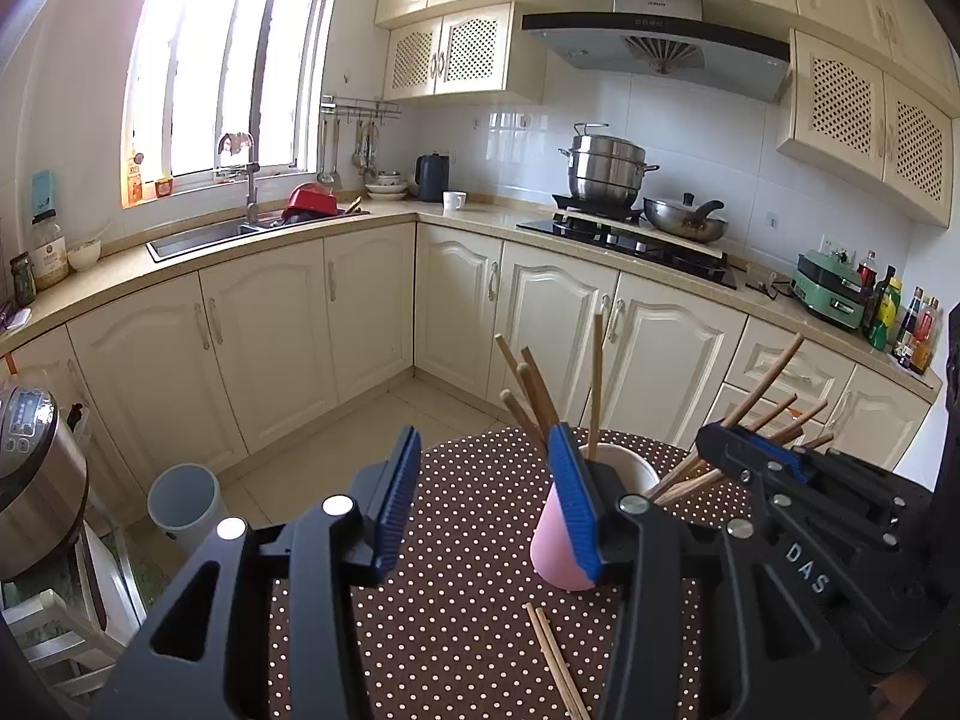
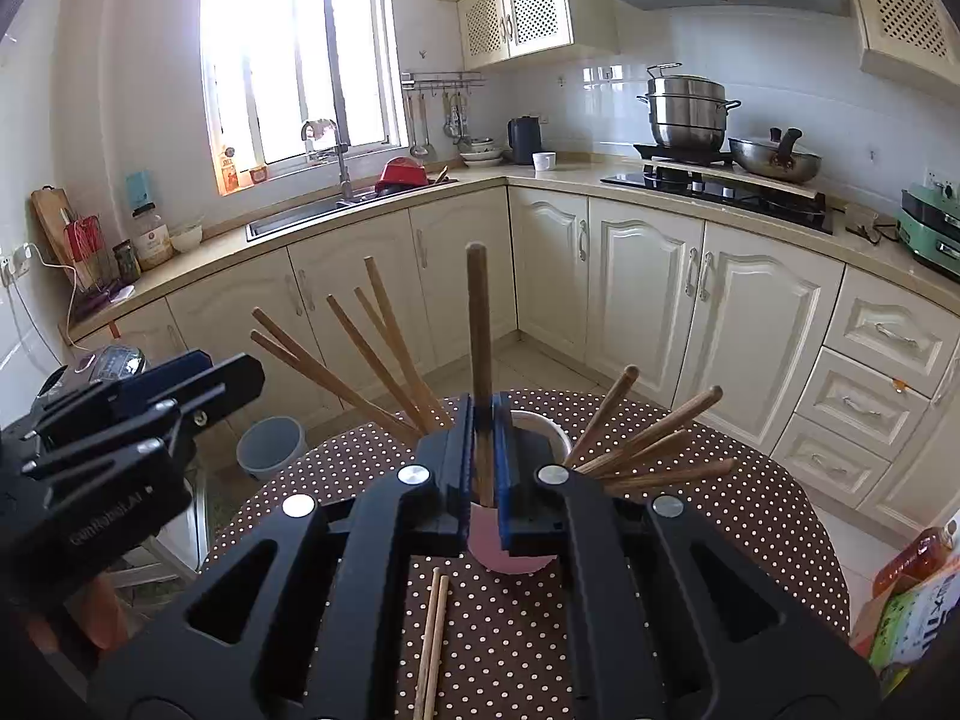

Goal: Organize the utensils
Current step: 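Lower the chopstick into the pink cup and open the left gripper while the right gripper releases its chopstick, then move both open grippers back down to the last chopsticks on the table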

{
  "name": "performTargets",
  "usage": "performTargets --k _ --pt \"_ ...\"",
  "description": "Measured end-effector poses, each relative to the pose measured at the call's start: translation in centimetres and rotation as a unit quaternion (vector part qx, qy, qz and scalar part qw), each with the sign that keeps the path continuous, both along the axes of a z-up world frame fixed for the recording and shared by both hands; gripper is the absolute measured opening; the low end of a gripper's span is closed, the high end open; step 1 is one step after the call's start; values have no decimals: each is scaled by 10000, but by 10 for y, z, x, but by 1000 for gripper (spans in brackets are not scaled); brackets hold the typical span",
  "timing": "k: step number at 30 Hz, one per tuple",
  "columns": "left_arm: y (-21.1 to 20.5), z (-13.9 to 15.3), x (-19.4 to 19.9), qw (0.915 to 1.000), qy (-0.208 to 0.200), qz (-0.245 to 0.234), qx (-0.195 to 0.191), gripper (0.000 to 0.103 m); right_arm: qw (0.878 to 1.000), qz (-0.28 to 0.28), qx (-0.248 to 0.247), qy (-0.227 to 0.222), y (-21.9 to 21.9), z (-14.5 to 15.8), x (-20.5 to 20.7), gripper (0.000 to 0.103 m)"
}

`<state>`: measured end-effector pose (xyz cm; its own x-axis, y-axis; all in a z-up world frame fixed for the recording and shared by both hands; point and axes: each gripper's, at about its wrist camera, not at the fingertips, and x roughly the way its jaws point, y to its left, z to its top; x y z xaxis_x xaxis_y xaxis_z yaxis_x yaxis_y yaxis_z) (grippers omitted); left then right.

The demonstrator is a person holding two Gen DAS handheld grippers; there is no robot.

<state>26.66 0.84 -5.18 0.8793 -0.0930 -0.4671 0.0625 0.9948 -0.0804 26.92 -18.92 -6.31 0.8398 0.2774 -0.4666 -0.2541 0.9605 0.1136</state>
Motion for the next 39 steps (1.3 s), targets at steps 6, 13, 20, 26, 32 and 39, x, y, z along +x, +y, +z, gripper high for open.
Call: performTargets --k 6,13,20,26,32,39 --pt "-1 -3 -5 10000 61 -48 -14 48 9999 -28 66 -75 -6 6 -11 9" --pt "-5 -5 -13 9999 86 -70 88 48 9999 -44 121 -91 -11 6 -19 24" --pt "-4 -15 -22 9996 261 -117 16 48 9998 -7 145 -129 -22 3 -37 24" --pt "-9 -35 -28 9985 490 -217 76 49 9999 85 73 4 -25 -15 -51 24" --pt "-14 -65 -26 9956 852 -322 210 49 9992 217 -88 335 -18 -48 -52 24" --pt "-10 -102 -20 9909 1292 -272 249 49 9946 405 -230 926 -5 -92 -41 24"
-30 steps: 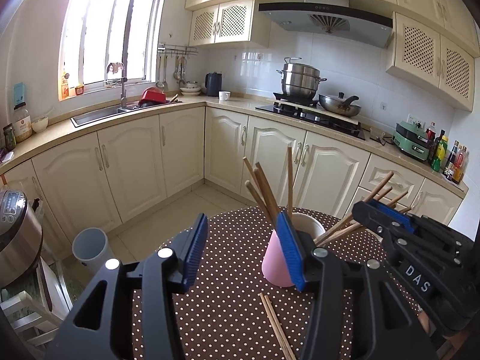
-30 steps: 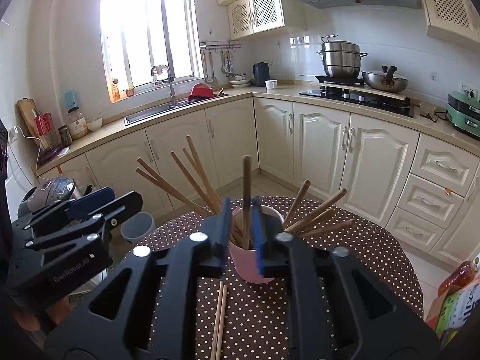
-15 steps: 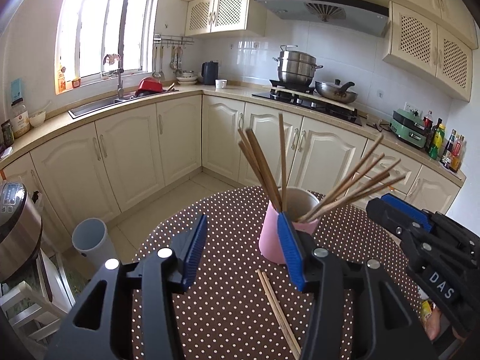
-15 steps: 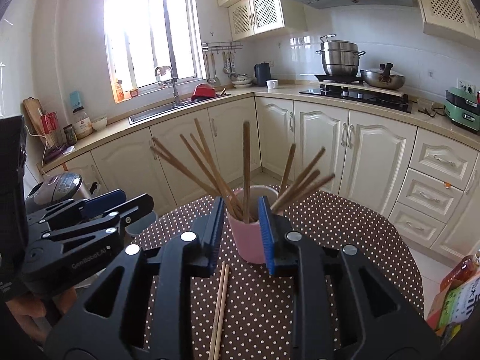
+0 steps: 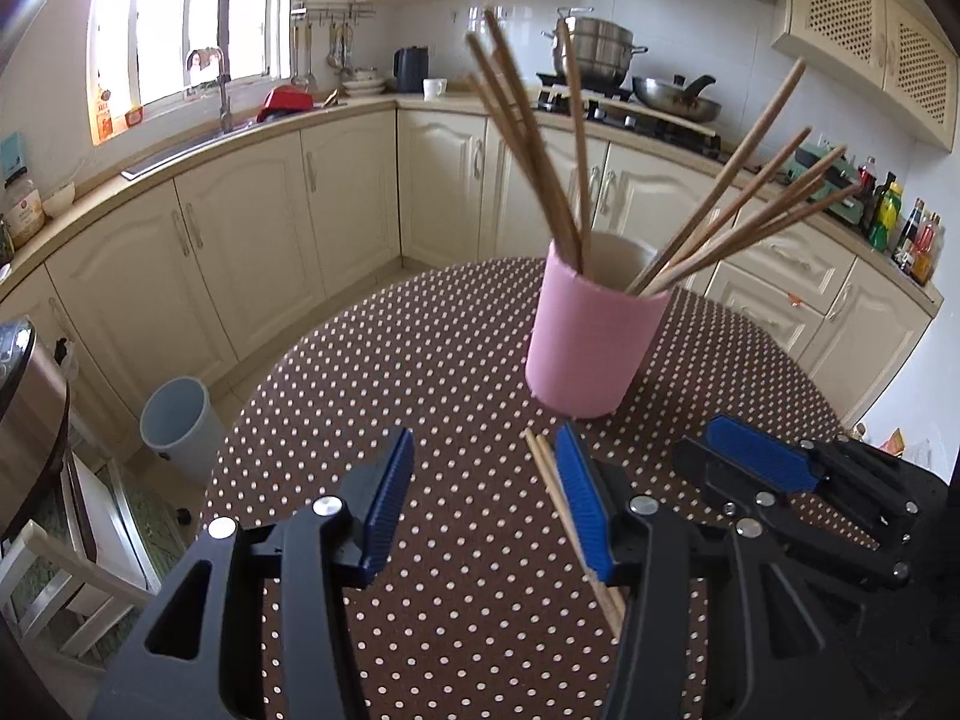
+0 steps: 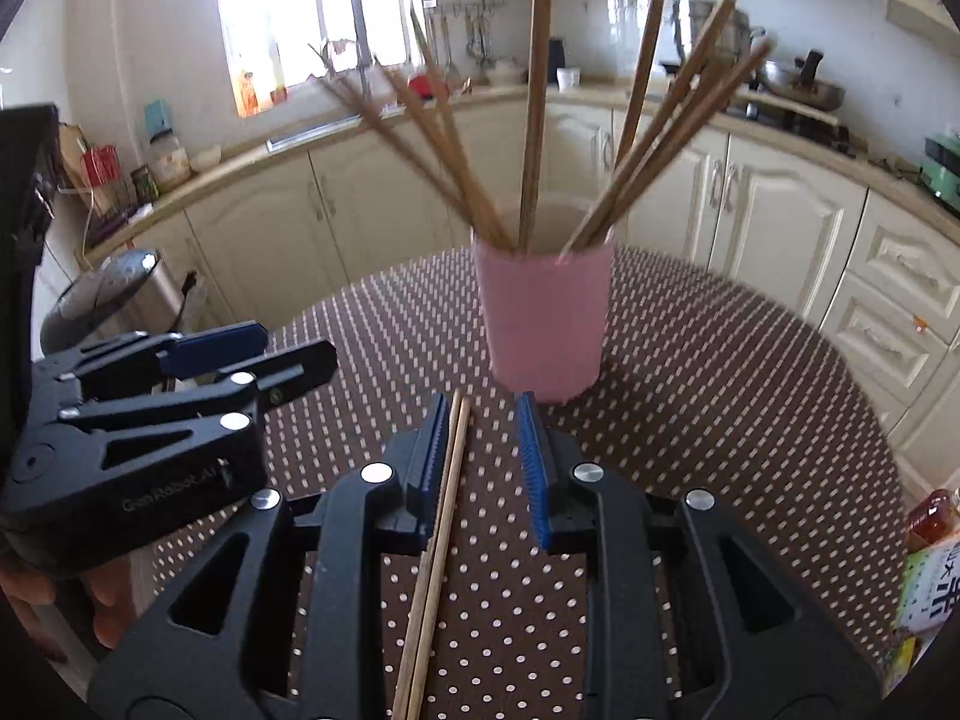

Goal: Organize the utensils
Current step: 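Move both open grippers back down to the last chopsticks on the table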

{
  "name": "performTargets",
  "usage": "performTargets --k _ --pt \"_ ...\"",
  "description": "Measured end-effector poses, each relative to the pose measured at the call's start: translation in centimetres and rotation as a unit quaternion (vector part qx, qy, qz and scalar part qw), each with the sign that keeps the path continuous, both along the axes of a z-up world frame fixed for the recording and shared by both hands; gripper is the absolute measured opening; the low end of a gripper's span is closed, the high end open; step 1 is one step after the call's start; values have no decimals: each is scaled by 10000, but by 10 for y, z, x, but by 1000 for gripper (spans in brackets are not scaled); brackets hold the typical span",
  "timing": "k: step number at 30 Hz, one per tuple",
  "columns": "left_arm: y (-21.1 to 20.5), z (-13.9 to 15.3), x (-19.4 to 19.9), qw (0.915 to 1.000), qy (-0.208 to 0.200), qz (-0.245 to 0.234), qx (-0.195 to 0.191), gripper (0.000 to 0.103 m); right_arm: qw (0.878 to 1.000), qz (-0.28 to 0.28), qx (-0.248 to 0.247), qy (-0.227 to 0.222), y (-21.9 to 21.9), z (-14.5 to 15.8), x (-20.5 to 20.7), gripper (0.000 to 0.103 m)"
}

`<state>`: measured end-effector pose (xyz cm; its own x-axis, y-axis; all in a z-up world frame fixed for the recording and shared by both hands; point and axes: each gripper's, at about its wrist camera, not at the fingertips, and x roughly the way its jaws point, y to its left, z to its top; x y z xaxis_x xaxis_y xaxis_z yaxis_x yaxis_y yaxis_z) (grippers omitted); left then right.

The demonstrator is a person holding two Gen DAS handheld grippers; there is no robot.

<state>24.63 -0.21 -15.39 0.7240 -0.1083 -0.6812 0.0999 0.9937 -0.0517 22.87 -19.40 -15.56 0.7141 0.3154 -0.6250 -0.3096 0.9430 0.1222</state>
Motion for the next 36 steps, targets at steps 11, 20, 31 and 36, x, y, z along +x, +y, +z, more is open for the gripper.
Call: performTargets --k 11,20,31,36 --pt "18 -30 10 9990 373 224 -69 49 9976 183 -82 659 15 -44 14 24" --pt "20 -38 10 9986 456 256 -64 49 9959 174 -190 862 21 -59 22 24" --pt "22 -43 12 9980 559 276 -80 49 9939 261 -408 993 41 -67 36 24" --pt "20 -47 17 9973 671 284 -58 49 9918 300 -730 1003 57 -66 45 23"
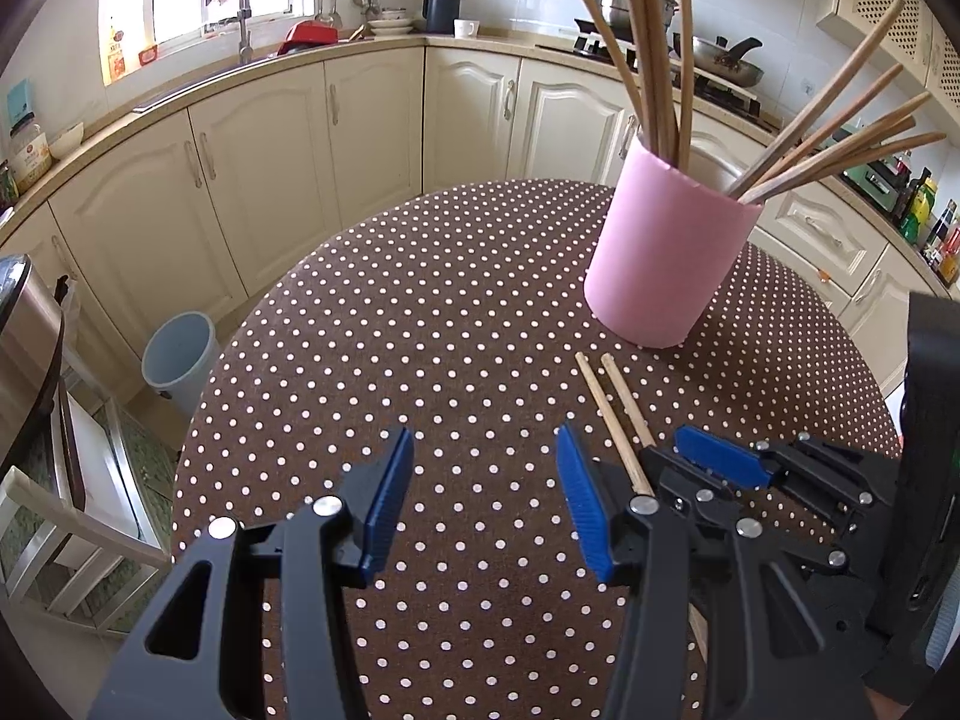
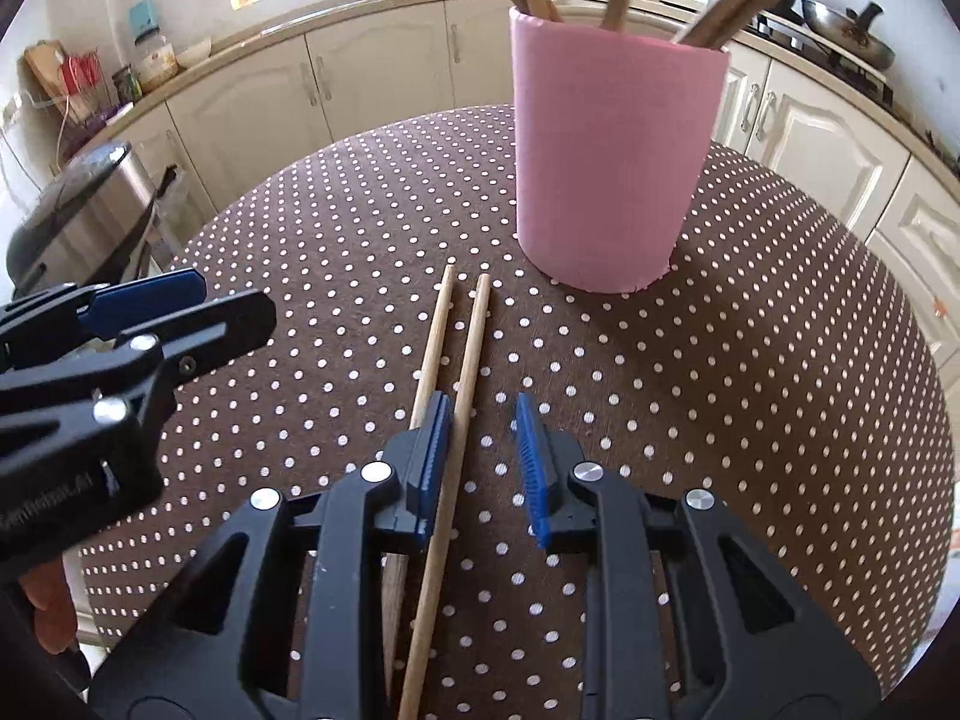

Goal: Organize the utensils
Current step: 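Move both open grippers back down to the last chopsticks on the table, then close the left gripper on a chopstick while the right gripper grasps the last one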

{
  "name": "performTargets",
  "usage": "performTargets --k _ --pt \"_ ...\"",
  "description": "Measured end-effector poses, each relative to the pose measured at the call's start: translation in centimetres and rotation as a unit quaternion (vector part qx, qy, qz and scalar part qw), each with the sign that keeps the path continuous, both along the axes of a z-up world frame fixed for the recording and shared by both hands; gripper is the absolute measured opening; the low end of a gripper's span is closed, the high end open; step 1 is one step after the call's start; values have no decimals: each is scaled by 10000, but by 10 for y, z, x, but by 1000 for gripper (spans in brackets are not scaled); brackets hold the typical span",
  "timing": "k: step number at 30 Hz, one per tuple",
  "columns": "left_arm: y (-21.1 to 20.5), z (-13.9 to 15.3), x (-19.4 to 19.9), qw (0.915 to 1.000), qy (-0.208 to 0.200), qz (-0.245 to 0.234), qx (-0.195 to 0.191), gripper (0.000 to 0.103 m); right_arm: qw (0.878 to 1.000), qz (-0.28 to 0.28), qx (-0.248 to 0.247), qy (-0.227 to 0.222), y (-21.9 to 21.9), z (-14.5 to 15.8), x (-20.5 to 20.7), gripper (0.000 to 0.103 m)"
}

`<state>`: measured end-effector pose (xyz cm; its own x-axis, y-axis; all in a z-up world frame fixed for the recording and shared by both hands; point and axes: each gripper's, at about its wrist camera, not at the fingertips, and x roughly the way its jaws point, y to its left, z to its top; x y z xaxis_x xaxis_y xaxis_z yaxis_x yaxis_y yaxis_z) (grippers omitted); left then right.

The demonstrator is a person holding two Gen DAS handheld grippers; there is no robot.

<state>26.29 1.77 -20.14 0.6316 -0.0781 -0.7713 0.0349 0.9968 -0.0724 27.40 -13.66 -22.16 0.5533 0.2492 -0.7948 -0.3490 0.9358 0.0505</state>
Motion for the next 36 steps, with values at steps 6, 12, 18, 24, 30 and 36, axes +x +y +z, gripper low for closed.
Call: performTargets --k 6,12,18,24,30,36 --pt "-6 -6 5 9999 130 -72 -6 49 9999 -5 76 137 -8 1 6 8" --pt "-26 -15 12 9993 292 -236 -29 49 9997 -30 130 202 -28 0 -1 6" --pt "-50 -26 25 9982 477 -371 -39 49 9988 -185 347 295 -50 -1 -9 6" --pt "-73 -32 38 9975 436 -417 374 49 9980 -220 513 305 -64 -3 -15 6" --pt "-84 -33 44 9969 328 -486 517 28 9976 -223 579 311 -73 -2 -13 6" --pt "-72 -31 44 9967 346 -619 400 8 9981 -242 475 306 -65 -2 -5 7"
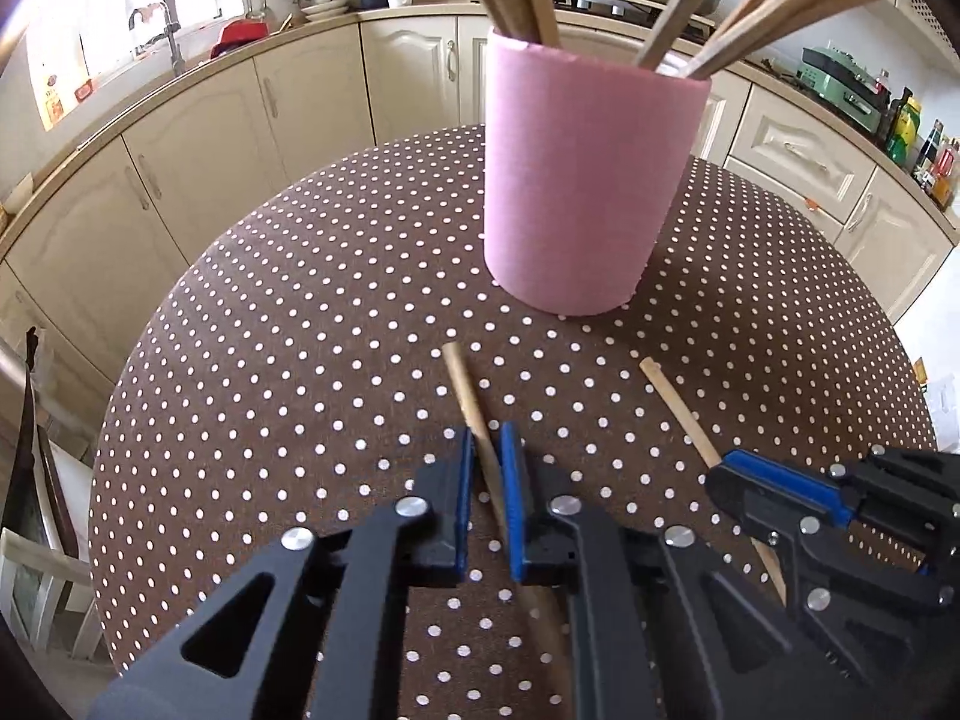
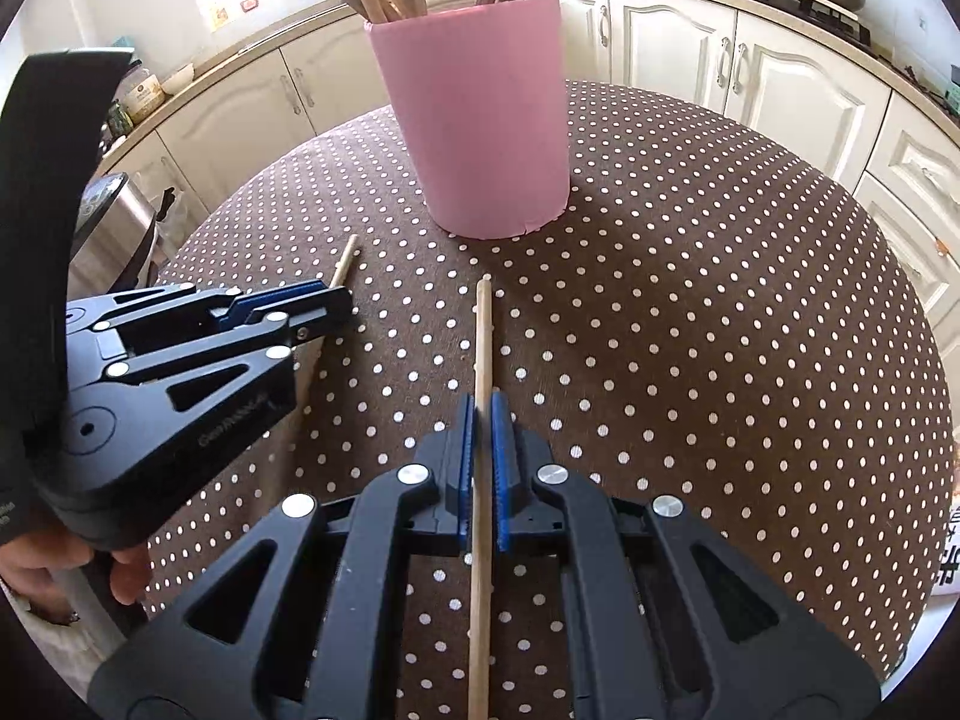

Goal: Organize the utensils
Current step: 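Close the left gripper on a chopstick while the right gripper grasps the last one, then lift the chopstick in the left gripper over the pink cup while the right gripper carries its chopstick there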

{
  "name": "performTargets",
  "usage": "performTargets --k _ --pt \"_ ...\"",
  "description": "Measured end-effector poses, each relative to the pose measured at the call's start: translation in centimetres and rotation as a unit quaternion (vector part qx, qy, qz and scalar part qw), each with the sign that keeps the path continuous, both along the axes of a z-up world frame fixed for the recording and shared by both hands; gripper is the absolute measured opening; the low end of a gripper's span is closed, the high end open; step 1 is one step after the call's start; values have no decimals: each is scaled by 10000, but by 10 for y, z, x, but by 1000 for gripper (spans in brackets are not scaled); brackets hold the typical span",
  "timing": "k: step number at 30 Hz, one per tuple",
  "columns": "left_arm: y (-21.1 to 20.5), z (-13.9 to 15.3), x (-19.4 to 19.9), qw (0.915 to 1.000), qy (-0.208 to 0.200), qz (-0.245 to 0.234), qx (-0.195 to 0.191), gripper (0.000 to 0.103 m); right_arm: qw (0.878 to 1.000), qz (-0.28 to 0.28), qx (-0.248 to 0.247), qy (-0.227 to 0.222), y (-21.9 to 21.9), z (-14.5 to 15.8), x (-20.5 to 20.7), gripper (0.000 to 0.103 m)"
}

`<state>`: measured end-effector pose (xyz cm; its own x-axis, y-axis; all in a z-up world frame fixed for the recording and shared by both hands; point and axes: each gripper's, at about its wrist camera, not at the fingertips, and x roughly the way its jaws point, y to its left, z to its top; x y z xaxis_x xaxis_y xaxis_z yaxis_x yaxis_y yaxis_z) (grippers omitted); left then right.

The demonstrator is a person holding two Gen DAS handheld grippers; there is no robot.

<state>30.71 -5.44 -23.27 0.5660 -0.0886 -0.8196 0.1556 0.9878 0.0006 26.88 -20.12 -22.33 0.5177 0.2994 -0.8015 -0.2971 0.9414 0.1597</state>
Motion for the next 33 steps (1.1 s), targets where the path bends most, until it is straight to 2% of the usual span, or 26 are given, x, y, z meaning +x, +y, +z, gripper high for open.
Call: performTargets --k 17,25,33 --pt "24 -1 -10 9996 90 -88 -245 6 9980 148 -582 203 43 2 18 6" --pt "33 16 -24 9985 3 -75 -536 6 9998 129 -100 104 36 12 14 5" --pt "41 64 -48 9965 -520 -105 -640 6 9983 183 205 -511 35 60 -5 5"
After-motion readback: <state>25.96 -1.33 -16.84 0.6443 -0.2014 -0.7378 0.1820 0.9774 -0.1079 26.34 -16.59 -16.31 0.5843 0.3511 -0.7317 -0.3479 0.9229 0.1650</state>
